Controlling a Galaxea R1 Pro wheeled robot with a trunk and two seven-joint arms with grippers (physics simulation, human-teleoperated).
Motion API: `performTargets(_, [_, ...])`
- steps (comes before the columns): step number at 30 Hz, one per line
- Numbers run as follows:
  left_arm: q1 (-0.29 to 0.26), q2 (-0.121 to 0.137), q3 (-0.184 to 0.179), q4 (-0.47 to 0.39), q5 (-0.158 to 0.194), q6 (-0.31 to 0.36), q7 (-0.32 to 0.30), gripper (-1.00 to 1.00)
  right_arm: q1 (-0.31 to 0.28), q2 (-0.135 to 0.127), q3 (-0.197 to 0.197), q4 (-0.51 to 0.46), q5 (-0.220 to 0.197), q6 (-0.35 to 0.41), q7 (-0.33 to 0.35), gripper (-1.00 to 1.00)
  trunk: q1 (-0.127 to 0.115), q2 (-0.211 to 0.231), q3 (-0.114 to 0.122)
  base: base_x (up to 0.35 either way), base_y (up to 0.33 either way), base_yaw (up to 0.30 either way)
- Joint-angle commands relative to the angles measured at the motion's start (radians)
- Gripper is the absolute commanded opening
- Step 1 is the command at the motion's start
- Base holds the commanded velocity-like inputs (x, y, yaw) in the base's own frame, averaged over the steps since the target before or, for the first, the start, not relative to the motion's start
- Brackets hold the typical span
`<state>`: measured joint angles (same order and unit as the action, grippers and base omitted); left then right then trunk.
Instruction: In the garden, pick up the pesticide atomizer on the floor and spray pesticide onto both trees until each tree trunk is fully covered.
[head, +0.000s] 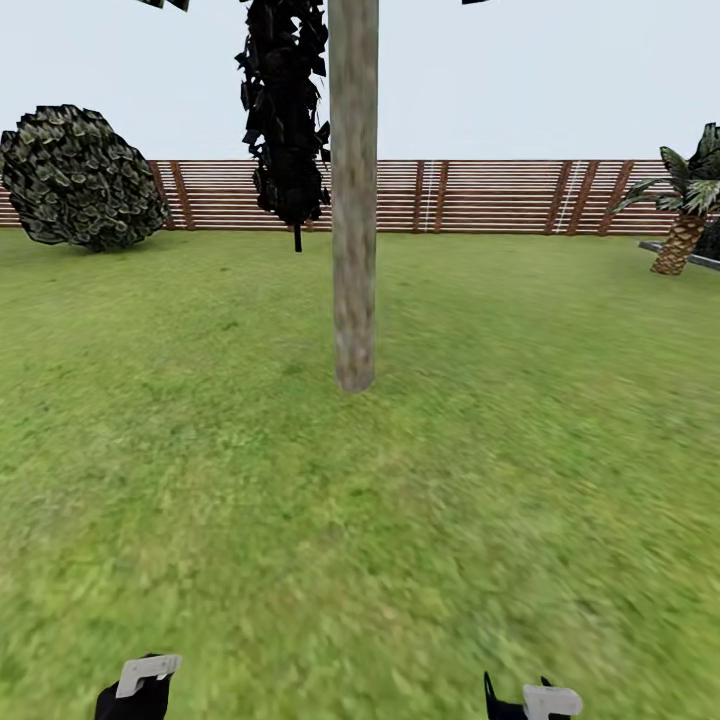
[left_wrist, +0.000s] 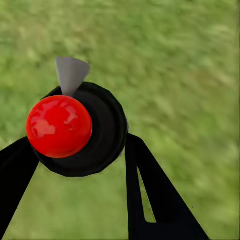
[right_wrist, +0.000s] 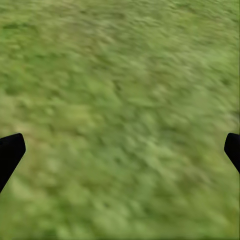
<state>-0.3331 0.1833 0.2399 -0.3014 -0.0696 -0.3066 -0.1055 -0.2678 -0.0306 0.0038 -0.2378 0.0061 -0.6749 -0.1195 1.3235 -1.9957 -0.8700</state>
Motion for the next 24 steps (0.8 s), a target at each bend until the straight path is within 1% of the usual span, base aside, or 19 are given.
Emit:
performTargets(1, [-0.001, -0.001, 0.009, 0.001, -0.007, -0.003, -0.006, -1.0, -0.001, 0.001, 0.0, 0.01, 0.0, -0.006, -0.003, 1.0, 0.0, 0.0, -0.001, 0.34, 0.0, 0.0])
performTargets(4, [-0.001, -0.001, 0.009, 0.001, -0.007, -0.003, -0.006, -1.0, -0.001, 0.004, 0.0, 0.044, -0.001, -0.046, -0.004, 1.0, 0.0, 0.0, -0.001, 0.34, 0.0, 0.0])
performTargets(8, [0.0, -0.001, 0.009, 0.001, -0.007, -0.003, -0.006, -1.0, -0.001, 0.006, -0.001, 0.062, 0.0, -0.149, -0.003, 1.0, 0.0, 0.0, -0.001, 0.34, 0.0, 0.0])
performTargets(10, [-0.001, 0.0, 0.009, 0.001, -0.006, -0.003, -0.006, -1.0, -0.001, 0.007, 0.0, 0.064, 0.001, -0.169, -0.001, 1.0, 0.0, 0.0, -0.001, 0.34, 0.0, 0.0])
performTargets(15, [-0.001, 0.001, 0.009, 0.001, -0.006, -0.003, -0.006, -1.0, -0.001, 0.014, 0.0, 0.085, 0.002, -0.18, -0.002, 1.0, 0.0, 0.0, -0.001, 0.34, 0.0, 0.0])
performTargets(17, [-0.001, 0.001, 0.009, 0.001, -0.006, -0.003, -0.006, -1.0, -0.001, 0.017, -0.002, 0.161, 0.002, -0.181, -0.003, 1.0, 0.0, 0.0, -0.001, 0.34, 0.0, 0.0])
performTargets(19, [-0.001, 0.001, 0.009, 0.0, -0.006, -0.003, -0.006, -1.0, 0.005, 0.017, -0.002, 0.192, 0.002, -0.178, -0.003, 1.0, 0.0, 0.0, -0.001, 0.34, 0.0, 0.0])
performTargets(24, [-0.001, 0.002, 0.008, -0.001, -0.006, -0.003, -0.006, -1.0, 0.02, 0.019, -0.002, 0.209, 0.002, -0.175, -0.003, 1.0, 0.0, 0.0, -0.001, 0.34, 0.0, 0.0])
